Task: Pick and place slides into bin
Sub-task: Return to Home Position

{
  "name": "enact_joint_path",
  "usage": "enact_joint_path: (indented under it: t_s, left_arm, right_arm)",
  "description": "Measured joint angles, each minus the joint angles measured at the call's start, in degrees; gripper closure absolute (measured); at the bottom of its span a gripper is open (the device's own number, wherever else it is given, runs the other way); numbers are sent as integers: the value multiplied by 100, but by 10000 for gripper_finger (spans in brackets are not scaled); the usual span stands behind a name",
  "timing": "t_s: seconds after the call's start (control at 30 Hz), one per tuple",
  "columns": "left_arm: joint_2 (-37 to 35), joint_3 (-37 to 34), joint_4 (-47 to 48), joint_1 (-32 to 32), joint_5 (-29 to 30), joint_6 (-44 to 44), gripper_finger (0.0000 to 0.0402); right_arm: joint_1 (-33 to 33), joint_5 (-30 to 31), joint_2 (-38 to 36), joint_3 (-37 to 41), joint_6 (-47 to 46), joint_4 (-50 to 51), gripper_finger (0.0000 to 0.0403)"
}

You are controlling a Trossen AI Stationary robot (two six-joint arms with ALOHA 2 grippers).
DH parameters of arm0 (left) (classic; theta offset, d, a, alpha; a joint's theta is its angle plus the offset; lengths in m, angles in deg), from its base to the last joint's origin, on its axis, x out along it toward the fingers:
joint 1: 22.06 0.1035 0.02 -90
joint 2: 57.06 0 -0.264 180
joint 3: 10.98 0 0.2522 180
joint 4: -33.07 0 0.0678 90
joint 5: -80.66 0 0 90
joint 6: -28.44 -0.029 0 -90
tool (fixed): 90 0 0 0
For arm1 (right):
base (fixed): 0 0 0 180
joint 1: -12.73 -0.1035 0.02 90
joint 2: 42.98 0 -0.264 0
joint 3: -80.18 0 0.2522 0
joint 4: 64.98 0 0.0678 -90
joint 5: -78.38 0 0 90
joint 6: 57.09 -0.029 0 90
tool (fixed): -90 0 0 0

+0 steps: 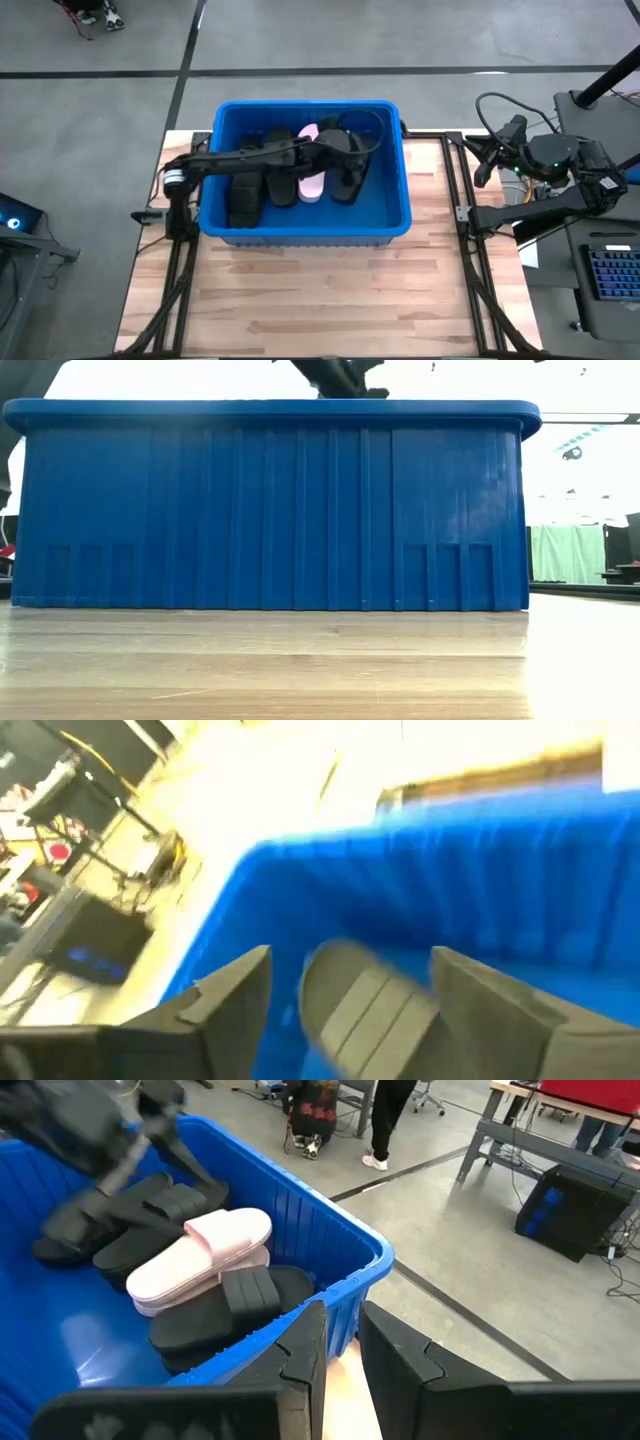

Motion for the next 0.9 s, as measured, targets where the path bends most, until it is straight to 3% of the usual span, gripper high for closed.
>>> enact_joint_path:
  t_s: [0.3,0.43,0.67,0.77,0.9]
  left_arm:
    - [-415,-4,-278,-331,-78,396,235]
    - [-546,-5,-332,-460,-712,574,276]
    - [-656,2,-936,-578,-2047,2041,365]
    - [-752,5,-1235,-674,-2172,2187,395]
    - [-954,-22,-1368,-823,-2198,1875,396]
  right_arm:
    - [0,-1,-4,0,0,0,349]
    - [0,-31,-4,0,0,0,349]
    - [0,-42,-4,21,0,2,349]
    - [-2,-42,-4,37,0,4,349]
    - [-2,-41,-4,55,0,2,349]
